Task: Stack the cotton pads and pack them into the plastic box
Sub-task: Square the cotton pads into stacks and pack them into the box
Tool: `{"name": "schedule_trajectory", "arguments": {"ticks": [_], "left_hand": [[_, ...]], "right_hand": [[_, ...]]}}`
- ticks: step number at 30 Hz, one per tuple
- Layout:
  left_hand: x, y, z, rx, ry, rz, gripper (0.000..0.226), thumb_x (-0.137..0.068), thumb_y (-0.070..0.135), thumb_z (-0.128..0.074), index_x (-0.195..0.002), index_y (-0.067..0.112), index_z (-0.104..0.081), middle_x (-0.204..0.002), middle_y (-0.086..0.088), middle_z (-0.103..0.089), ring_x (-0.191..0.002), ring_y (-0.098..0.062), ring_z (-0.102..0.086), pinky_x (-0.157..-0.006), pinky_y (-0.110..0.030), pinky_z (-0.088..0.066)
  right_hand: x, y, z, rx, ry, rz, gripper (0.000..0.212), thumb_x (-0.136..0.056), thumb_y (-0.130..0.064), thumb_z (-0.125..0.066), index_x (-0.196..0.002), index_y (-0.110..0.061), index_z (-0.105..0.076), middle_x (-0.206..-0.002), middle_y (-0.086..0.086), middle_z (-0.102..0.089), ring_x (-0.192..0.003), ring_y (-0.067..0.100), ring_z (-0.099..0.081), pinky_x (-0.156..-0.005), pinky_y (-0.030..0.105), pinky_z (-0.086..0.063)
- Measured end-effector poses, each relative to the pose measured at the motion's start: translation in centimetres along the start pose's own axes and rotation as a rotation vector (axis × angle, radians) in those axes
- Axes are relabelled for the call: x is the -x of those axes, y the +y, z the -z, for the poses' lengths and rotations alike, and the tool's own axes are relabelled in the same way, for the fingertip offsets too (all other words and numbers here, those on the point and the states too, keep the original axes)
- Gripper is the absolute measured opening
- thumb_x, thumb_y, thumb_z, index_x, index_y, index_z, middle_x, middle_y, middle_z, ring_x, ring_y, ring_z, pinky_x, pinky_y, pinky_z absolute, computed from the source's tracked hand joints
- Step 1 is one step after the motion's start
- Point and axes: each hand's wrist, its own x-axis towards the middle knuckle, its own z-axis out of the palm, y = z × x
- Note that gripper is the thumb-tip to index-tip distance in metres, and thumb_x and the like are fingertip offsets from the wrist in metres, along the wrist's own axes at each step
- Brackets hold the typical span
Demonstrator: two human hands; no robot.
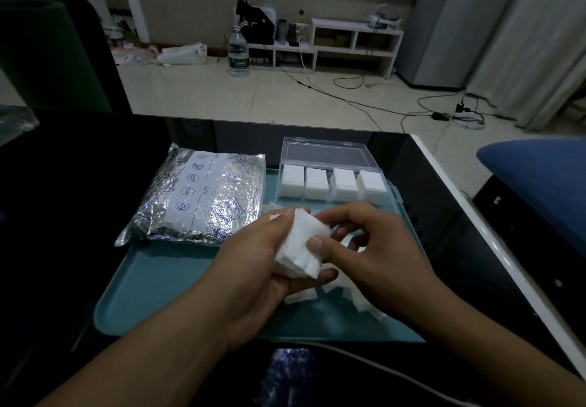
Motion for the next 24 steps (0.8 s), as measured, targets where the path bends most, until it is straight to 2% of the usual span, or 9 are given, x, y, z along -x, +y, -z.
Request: {"name": "schedule_trajectory", "arguments": {"ticks": [3,7,13,16,20,22,24], "left_hand": [[-0.1,-0.1,0.1,-0.006,0.006,-0.012,0.028,-0.103,0.021,-0.042,-0.119,0.004,-0.059,-0.108,-0.020,-0.072,-0.094,-0.033,-0.072,-0.064,-0.044,-0.060],[-0.1,-0.3,0.0,0.009,0.025,-0.034,0.029,-0.103,0.018,-0.043,-0.120,0.001,-0.059,-0.110,-0.024,-0.070,-0.091,-0.033,-0.072,-0.067,-0.047,-0.058],[-0.1,-0.4,0.0,-0.027,0.068,-0.033,0.026,-0.102,0.020,-0.046,-0.113,0.006,-0.065,-0.107,-0.020,-0.072,-0.088,-0.033,-0.073,-0.065,-0.046,-0.058],[-0.1,-0.2,0.0,-0.051,0.048,-0.040,0.023,-0.102,0.018,-0.046,-0.111,0.006,-0.064,-0.104,-0.018,-0.073,-0.084,-0.030,-0.074,-0.064,-0.044,-0.059],[0.1,0.3,-0.1,-0.036,0.006,-0.032,0.028,-0.103,0.019,-0.042,-0.114,0.003,-0.063,-0.098,-0.019,-0.074,-0.076,-0.031,-0.073,-0.057,-0.037,-0.059],[0.2,0.5,-0.1,-0.016,-0.004,-0.028,0.030,-0.103,0.019,-0.040,-0.115,0.002,-0.061,-0.095,-0.020,-0.074,-0.073,-0.033,-0.072,-0.054,-0.036,-0.058],[0.3,0.6,-0.1,-0.029,-0.012,-0.028,0.031,-0.103,0.020,-0.037,-0.115,0.004,-0.060,-0.095,-0.021,-0.074,-0.074,-0.035,-0.072,-0.055,-0.037,-0.059]], "right_hand": [[0.1,-0.1,-0.2,0.026,0.055,0.061,0.019,-0.074,-0.018,-0.081,-0.086,-0.031,-0.072,-0.084,-0.011,-0.065,-0.078,0.009,-0.061,-0.065,0.027,-0.049],[0.6,-0.3,-0.2,0.149,0.088,0.179,0.021,-0.077,-0.018,-0.080,-0.093,-0.030,-0.074,-0.085,-0.013,-0.059,-0.077,0.005,-0.056,-0.066,0.014,-0.042],[0.6,-0.1,-0.3,0.192,0.148,0.270,0.012,-0.077,-0.014,-0.079,-0.085,-0.022,-0.073,-0.090,-0.009,-0.057,-0.083,0.001,-0.054,-0.070,0.009,-0.040],[0.5,-0.5,-0.1,0.124,0.147,0.272,0.013,-0.081,-0.013,-0.074,-0.083,-0.023,-0.068,-0.092,-0.009,-0.058,-0.090,0.006,-0.057,-0.071,0.016,-0.043],[0.1,-1.0,0.4,-0.043,0.083,0.157,0.009,-0.087,-0.012,-0.069,-0.085,-0.020,-0.065,-0.085,-0.010,-0.066,-0.086,0.008,-0.063,-0.069,0.028,-0.052],[-0.1,-1.2,0.8,-0.158,0.055,0.095,0.007,-0.088,-0.010,-0.067,-0.087,-0.016,-0.066,-0.082,-0.005,-0.069,-0.078,0.008,-0.065,-0.065,0.027,-0.052],[-0.2,-1.2,1.1,-0.263,0.065,0.052,0.006,-0.089,-0.006,-0.065,-0.088,-0.012,-0.065,-0.078,0.003,-0.070,-0.068,0.009,-0.064,-0.059,0.020,-0.049]]}}
